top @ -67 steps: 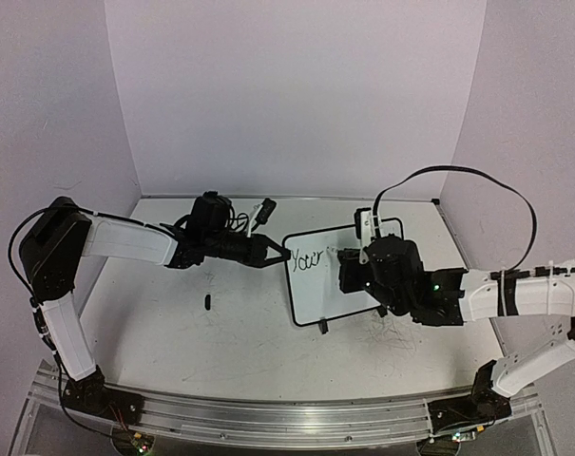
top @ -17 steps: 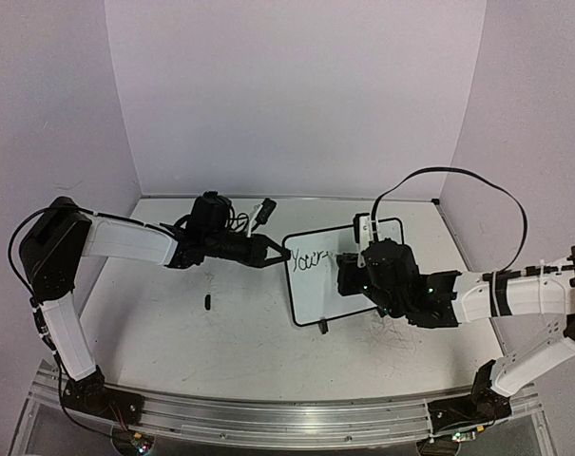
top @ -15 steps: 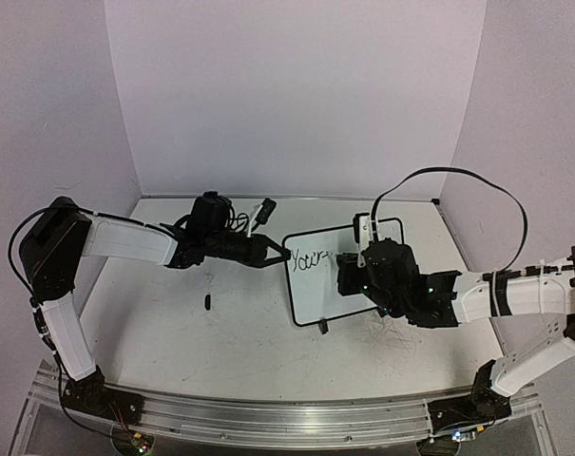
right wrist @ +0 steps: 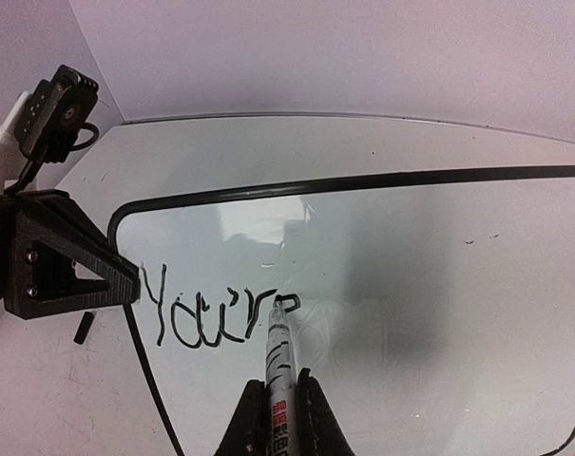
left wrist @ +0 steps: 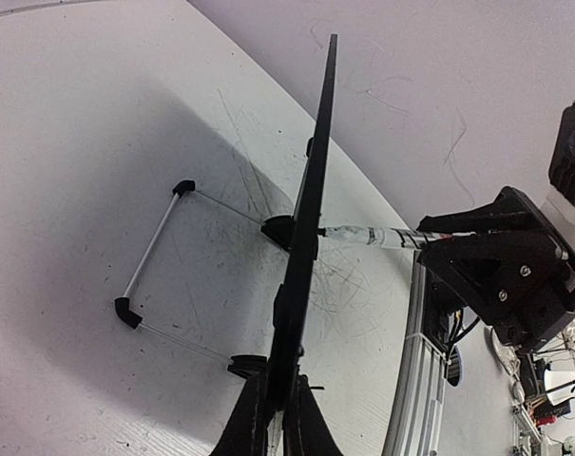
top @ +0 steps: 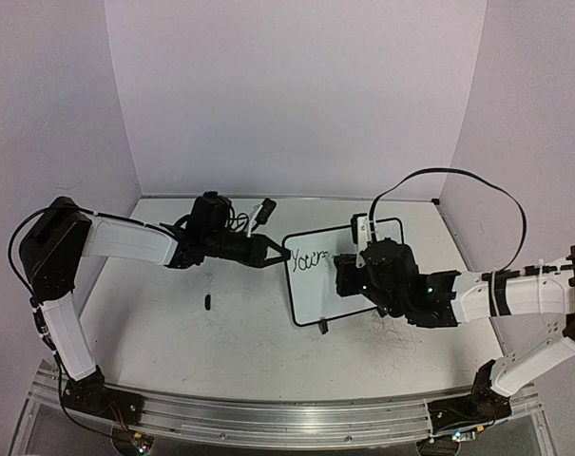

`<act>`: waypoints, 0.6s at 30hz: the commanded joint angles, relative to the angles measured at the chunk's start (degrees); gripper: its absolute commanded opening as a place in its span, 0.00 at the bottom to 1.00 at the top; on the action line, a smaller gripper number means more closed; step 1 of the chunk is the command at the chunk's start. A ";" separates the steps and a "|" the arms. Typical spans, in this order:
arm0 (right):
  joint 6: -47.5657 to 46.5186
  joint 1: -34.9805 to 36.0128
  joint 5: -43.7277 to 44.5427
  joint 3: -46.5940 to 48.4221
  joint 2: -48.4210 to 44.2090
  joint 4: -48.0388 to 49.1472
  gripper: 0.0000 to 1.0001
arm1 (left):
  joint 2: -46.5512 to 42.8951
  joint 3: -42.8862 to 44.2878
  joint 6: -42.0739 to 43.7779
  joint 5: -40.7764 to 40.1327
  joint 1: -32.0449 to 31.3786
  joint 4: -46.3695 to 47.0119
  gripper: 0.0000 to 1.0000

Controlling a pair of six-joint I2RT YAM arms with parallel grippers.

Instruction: Write a sentence on the whiteboard

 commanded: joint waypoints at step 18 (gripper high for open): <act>2.31 -0.15 -1.59 -1.67 0.94 -2.26 0.00 | -1.15 0.05 0.52 0.03 0.69 -0.17 0.00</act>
